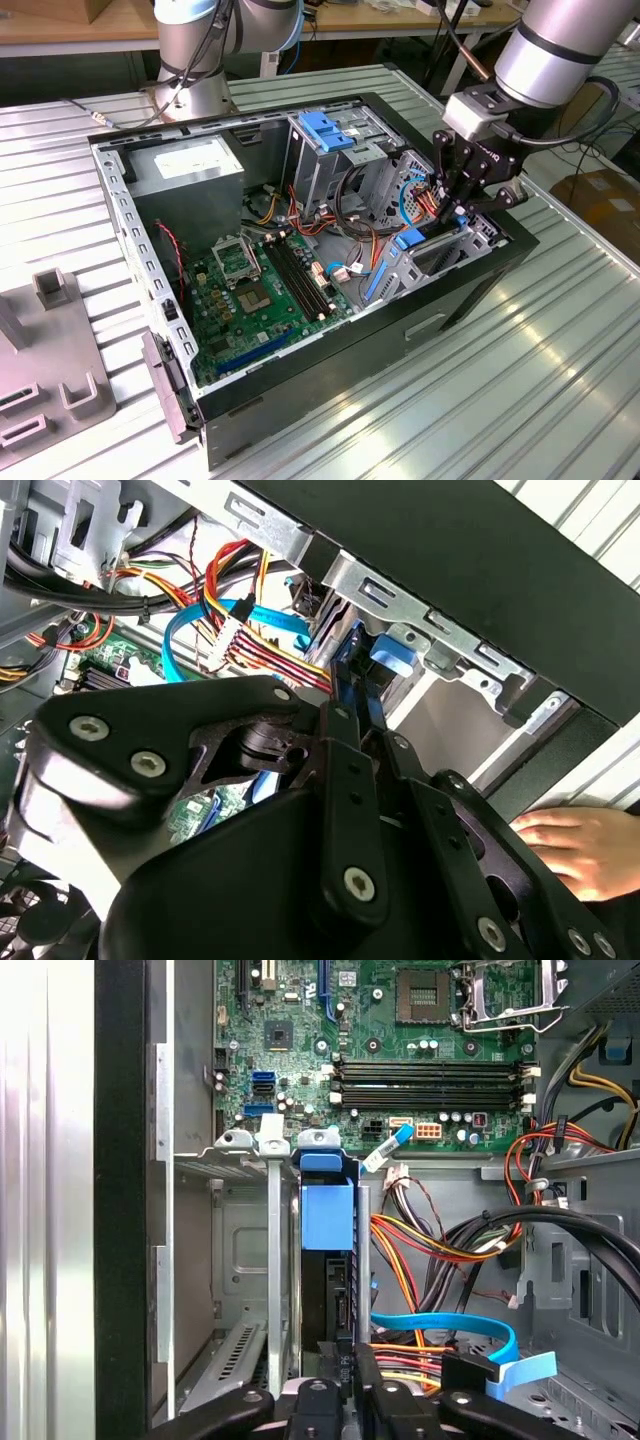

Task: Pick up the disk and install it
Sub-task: 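Insert the first disk wire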

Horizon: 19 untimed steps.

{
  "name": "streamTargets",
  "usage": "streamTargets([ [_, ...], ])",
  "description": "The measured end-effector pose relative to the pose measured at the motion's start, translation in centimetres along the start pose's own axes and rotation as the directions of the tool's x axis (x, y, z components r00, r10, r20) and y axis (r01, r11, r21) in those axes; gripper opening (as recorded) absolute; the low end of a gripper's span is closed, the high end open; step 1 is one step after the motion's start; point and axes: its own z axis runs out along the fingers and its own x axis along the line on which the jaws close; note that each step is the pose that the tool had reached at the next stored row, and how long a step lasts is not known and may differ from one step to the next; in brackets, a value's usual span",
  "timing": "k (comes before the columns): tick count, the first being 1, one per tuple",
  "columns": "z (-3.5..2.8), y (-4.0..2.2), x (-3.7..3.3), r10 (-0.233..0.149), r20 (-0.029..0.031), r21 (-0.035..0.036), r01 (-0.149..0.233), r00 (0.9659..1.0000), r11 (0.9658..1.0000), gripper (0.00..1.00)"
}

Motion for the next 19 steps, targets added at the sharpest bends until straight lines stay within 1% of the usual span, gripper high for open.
streamTargets([
  [1, -0.02, 0.0, 0.0, 0.0, 0.0, 0.0, 0.0, 1.0, 1.0, 0.24],
  [8, -0.3, 0.0, 0.0, 0.0, -0.0009, 0.0, 0.0, 1.0, 1.0, 0.24],
  [15, -1.0, 0.01, 0.0, 0.0, -0.0007, 0.0001, 0.0, 1.0, 1.0, 0.24],
  [19, -1.07, 0.01, 0.0, 0.0, -0.0006, 0.0001, 0.0, 1.0, 1.0, 0.23],
])
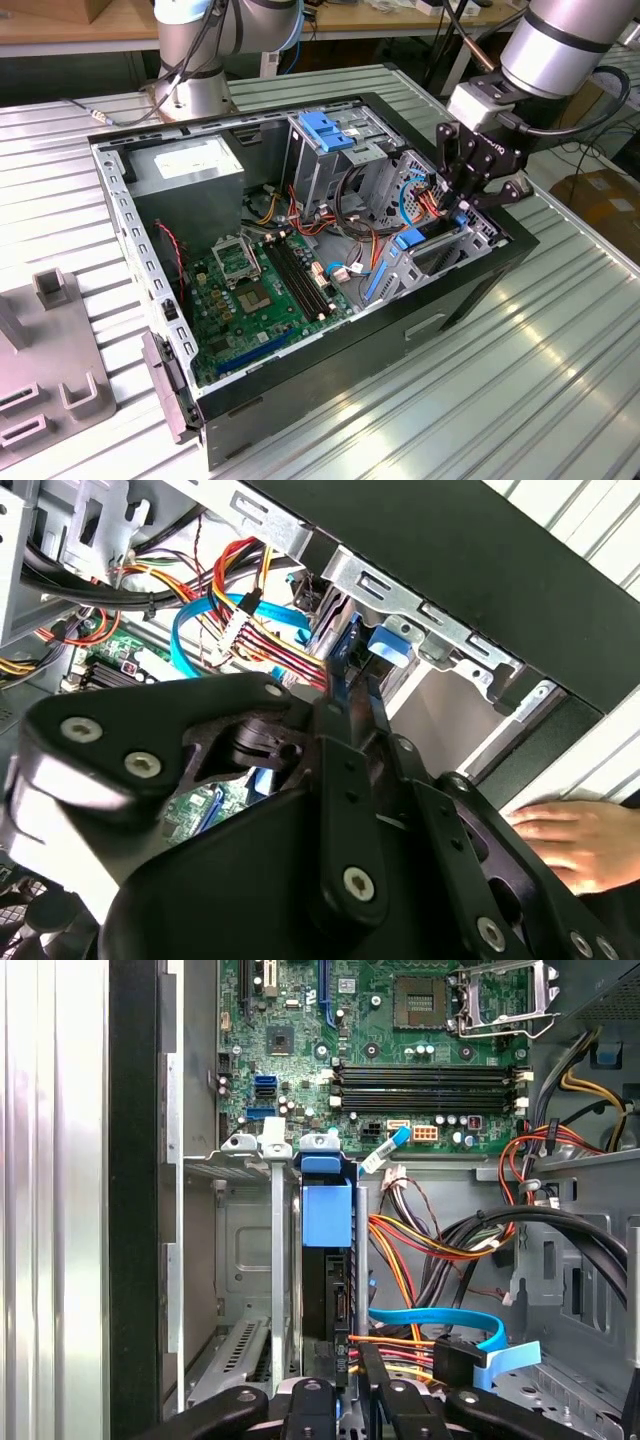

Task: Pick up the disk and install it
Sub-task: 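Insert the first disk wire, then insert the second disk wire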

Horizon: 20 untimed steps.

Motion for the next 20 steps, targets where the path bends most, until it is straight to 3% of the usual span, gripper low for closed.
streamTargets([
  [2, -0.01, 0.0, 0.0, 0.0, -0.0002, 0.0, 0.0, 1.0, 1.0, 0.1],
  [20, -0.13, 0.0, 0.0, 0.0, -0.0001, 0.0, 0.0, 1.0, 1.0, 0.1],
])
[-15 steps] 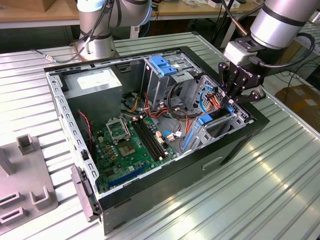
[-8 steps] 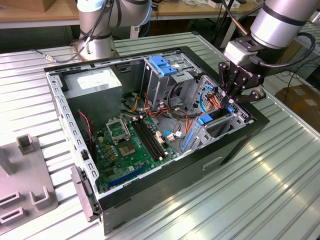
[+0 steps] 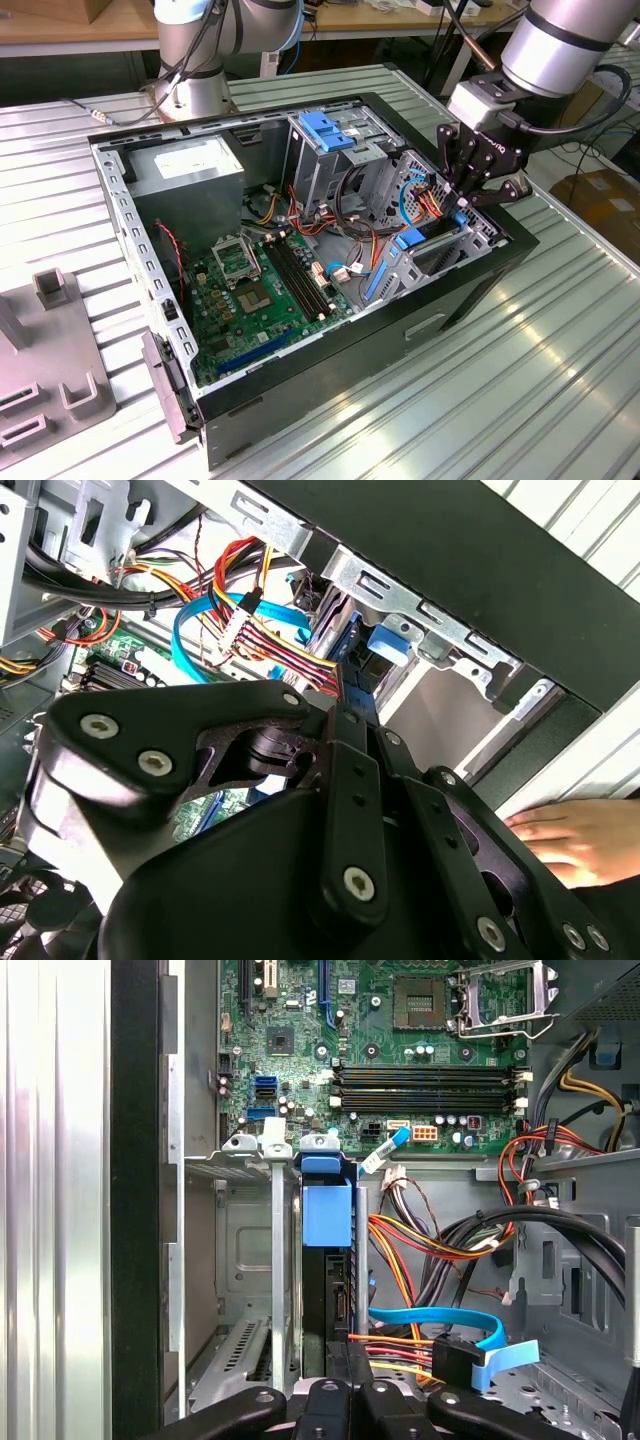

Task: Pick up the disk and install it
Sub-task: 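Insert the second disk wire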

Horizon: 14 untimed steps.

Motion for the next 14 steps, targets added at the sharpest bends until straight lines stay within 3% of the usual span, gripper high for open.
streamTargets([
  [4, -0.88, 0.01, 0.0, 0.0, -0.0002, 0.0001, 0.0, 1.0, 1.0, 0.1],
  [10, -3.36, 0.02, -0.01, 0.0, -0.0003, 0.0, 0.0, 1.0, 1.0, 0.1],
  [14, -3.43, 0.05, -0.01, 0.0, 0.0, -0.0001, 0.0, 1.0, 1.0, 0.1],
])
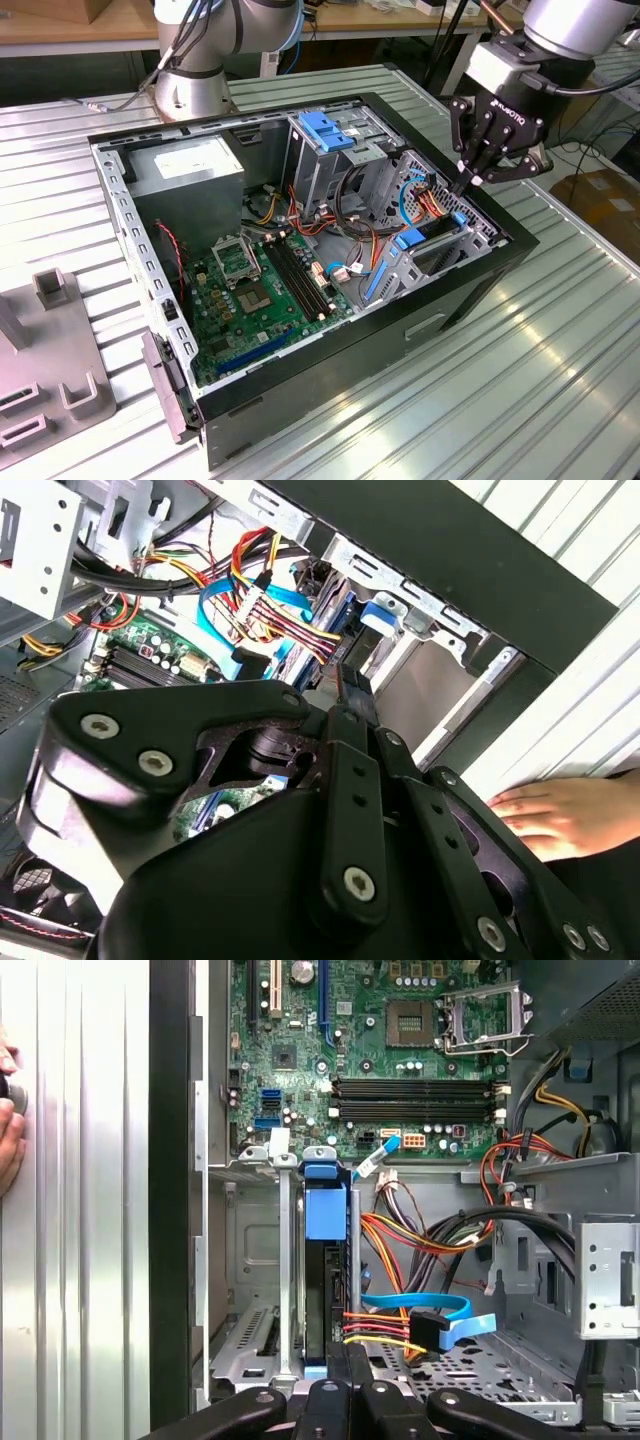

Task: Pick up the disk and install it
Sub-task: 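Insert the second disk wire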

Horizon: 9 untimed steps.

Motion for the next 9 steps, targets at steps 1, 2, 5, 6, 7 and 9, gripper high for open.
streamTargets([
  [1, -0.01, 0.09, 0.0, 0.0, -0.0001, -0.0002, 0.0, 1.0, 1.0, 0.1],
  [2, 0.0, 0.17, 0.0, 0.0, -0.0001, -0.0011, 0.0, 1.0, 1.0, 0.1],
  [5, -0.08, 0.49, -0.01, 0.0, -0.0006, -0.003, 0.0, 1.0, 1.0, 0.1],
  [6, -0.15, 0.52, -0.1, 0.0, -0.0004, -0.0031, 0.0, 1.0, 1.0, 0.1],
  [7, -0.26, 0.52, -0.32, 0.0, -0.0005, -0.0031, 0.0, 1.0, 1.0, 0.1],
  [9, -0.43, 0.54, -0.8, 0.0, -0.0009, -0.0032, 0.0, 1.0, 1.0, 0.1],
])
